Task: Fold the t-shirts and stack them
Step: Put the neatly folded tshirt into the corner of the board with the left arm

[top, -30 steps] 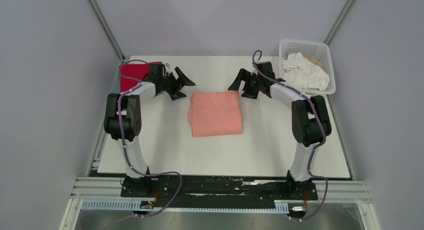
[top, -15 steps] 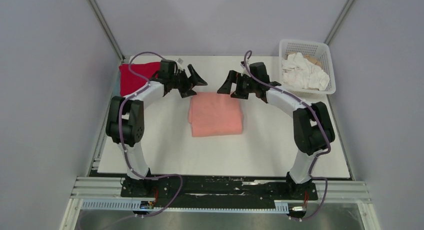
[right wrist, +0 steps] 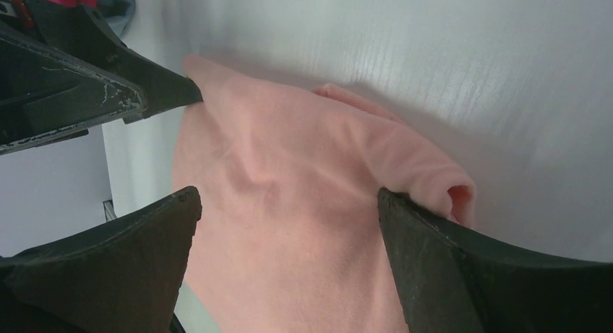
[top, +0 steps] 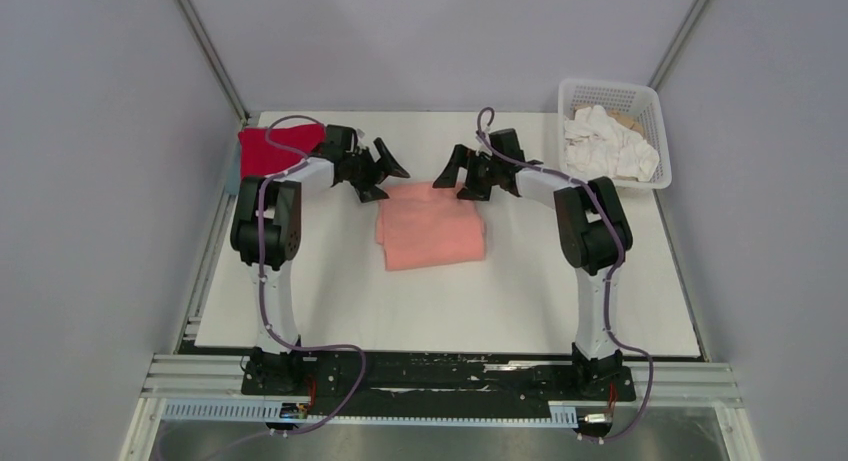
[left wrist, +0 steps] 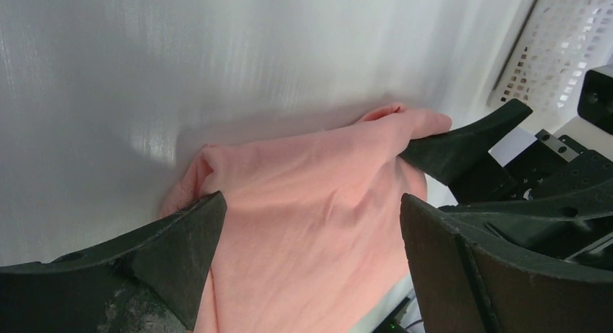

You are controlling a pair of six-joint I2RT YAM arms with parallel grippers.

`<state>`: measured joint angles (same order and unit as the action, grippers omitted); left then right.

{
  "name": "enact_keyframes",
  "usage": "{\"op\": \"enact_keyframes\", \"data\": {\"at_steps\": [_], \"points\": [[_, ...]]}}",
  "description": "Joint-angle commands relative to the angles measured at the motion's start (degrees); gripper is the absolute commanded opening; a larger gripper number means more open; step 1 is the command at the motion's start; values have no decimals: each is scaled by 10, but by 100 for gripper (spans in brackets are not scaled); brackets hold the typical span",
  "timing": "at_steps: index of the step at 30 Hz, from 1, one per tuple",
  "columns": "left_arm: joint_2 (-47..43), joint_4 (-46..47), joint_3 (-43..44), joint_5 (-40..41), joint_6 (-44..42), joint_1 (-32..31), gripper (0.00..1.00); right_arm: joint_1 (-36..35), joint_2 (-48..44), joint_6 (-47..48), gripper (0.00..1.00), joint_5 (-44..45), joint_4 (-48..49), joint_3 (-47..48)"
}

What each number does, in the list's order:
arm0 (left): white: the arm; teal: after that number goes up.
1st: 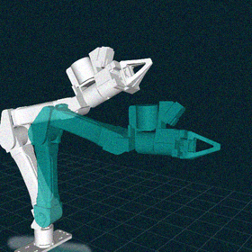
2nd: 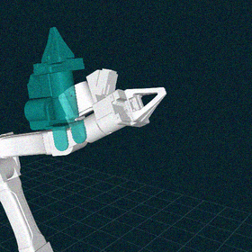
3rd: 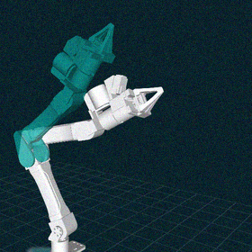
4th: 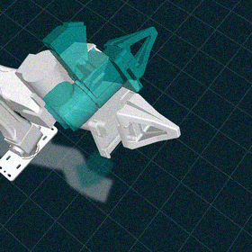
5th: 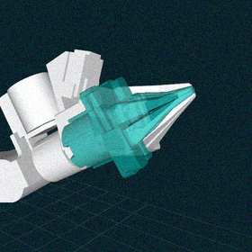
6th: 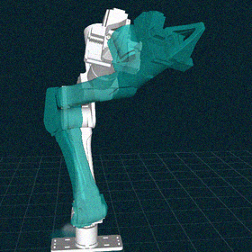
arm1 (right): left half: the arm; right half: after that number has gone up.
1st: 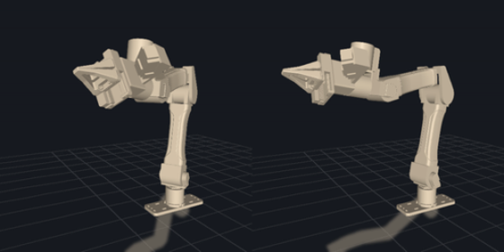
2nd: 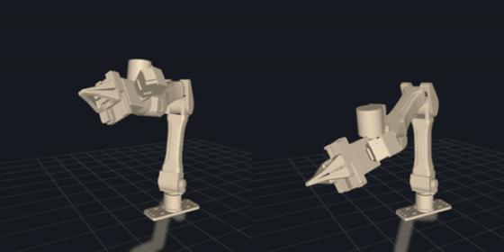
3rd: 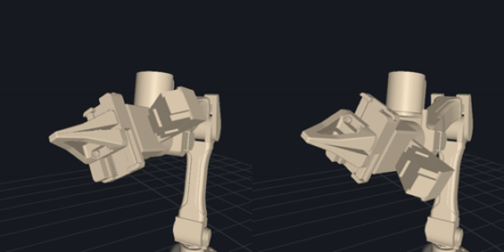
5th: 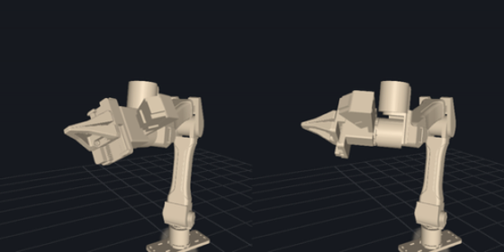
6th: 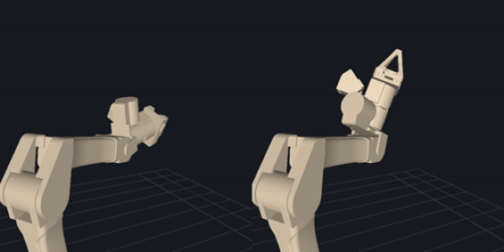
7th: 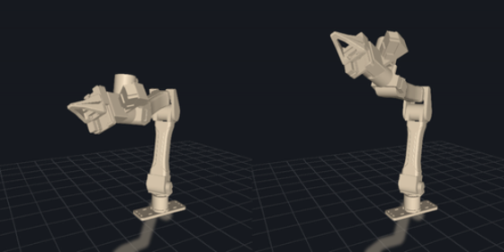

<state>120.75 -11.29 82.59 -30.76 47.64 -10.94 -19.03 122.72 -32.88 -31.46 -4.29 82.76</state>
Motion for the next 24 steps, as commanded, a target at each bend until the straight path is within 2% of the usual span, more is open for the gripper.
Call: {"op": "enact_keyframes", "data": {"at_steps": [1,5,10,15,19,24], "points": [[-11,-66,13,51,-46,2,100,-3,-20,36,100,34,-45,26],[-98,-105,12,108,-73,2,100,-3,-130,69,100,94,-79,5],[-206,-144,-56,203,-90,1,100,-2,-303,73,100,202,-94,-131],[-238,-109,-153,178,-63,2,100,2,-466,43,100,262,-100,-284],[-237,-73,-205,138,-41,-10,100,4,-555,34,100,278,-122,-336],[-217,-42,-228,146,-28,-36,100,4,-651,31,100,254,-181,-381]]}}
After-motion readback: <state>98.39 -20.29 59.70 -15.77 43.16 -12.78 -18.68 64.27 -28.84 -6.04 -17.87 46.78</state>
